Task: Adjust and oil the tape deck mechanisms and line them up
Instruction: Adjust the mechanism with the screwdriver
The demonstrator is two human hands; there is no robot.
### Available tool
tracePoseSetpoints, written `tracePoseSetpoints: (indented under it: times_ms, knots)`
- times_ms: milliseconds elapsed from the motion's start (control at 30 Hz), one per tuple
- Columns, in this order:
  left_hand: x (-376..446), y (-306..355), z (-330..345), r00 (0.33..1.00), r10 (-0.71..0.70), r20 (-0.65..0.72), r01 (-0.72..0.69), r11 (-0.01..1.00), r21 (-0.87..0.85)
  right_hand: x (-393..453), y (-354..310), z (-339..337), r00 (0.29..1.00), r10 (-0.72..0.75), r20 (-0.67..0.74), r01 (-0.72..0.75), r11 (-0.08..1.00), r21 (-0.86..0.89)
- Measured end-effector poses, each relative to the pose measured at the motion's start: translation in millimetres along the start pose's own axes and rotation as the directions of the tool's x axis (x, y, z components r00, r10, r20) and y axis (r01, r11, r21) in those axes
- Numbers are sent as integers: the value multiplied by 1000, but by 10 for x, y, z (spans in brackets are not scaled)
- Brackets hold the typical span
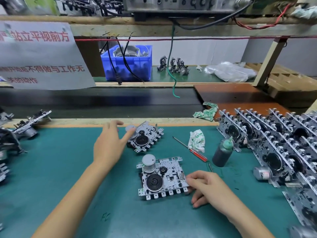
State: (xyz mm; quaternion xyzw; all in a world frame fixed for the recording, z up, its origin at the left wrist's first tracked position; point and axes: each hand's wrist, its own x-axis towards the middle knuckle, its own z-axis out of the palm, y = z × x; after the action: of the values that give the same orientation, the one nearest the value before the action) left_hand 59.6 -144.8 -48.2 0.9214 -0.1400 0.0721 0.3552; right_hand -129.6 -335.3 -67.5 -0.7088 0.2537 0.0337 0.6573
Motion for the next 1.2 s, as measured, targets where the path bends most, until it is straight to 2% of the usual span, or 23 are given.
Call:
tracePoseSetpoints:
  times_ms: [33,67,133,200,267,333,467,600,633,667,733,767,800,833,933,1000,1133,1200]
  knots:
    - [-97,13,-50,992,123,-6,-123,990,-61,-9,7,-32,1000,-9,0,9,999,-49]
    - [-195,15,-95,974,222,52,-211,963,-167,-17,12,-62,1000,-18,7,19,995,-96]
    - [-393,-11,-140,892,366,265,-301,919,-255,-31,17,-107,998,-33,44,39,986,-160]
    - [-541,-99,-133,790,421,446,-363,907,-213,-32,16,-139,997,-55,57,66,977,-202]
    - [-624,-178,-77,723,428,543,-393,900,-187,-21,11,-172,995,-90,36,96,972,-213]
    - [-664,-205,-18,710,431,557,-406,897,-177,-11,17,-195,994,-107,14,107,975,-193]
    - [-672,-200,48,734,481,480,-446,874,-193,6,68,-189,990,-140,-21,135,977,-165]
    - [-734,-195,80,759,466,455,-392,885,-252,38,135,-159,976,-190,-109,178,978,-112]
    - [-754,-193,90,766,464,445,-379,885,-270,40,148,-157,957,-226,-182,214,973,-86]
    - [-773,-188,101,772,463,436,-375,885,-276,39,153,-171,909,-291,-298,272,957,-105]
    - [-809,-163,132,771,460,441,-378,887,-264,25,131,-250,711,-457,-535,368,889,-271]
    - [-822,-139,154,764,458,455,-383,889,-252,30,116,-305,614,-501,-609,372,865,-337]
    - [-828,-107,183,754,458,471,-387,889,-244,49,105,-367,569,-500,-653,363,865,-347]
    - [-823,-67,213,743,459,487,-391,888,-241,90,98,-428,572,-470,-672,344,882,-323]
    - [-755,95,292,690,470,550,-401,881,-251,243,69,-525,729,-333,-598,239,943,-234]
    - [-703,184,351,658,485,576,-404,873,-274,319,91,-513,781,-304,-546,220,951,-216]
    - [-740,222,489,671,510,539,-405,860,-310,265,99,-473,782,-356,-511,364,927,-88]
    - [-788,204,528,694,520,499,-418,854,-308,148,17,-443,743,-439,-504,483,874,-49]
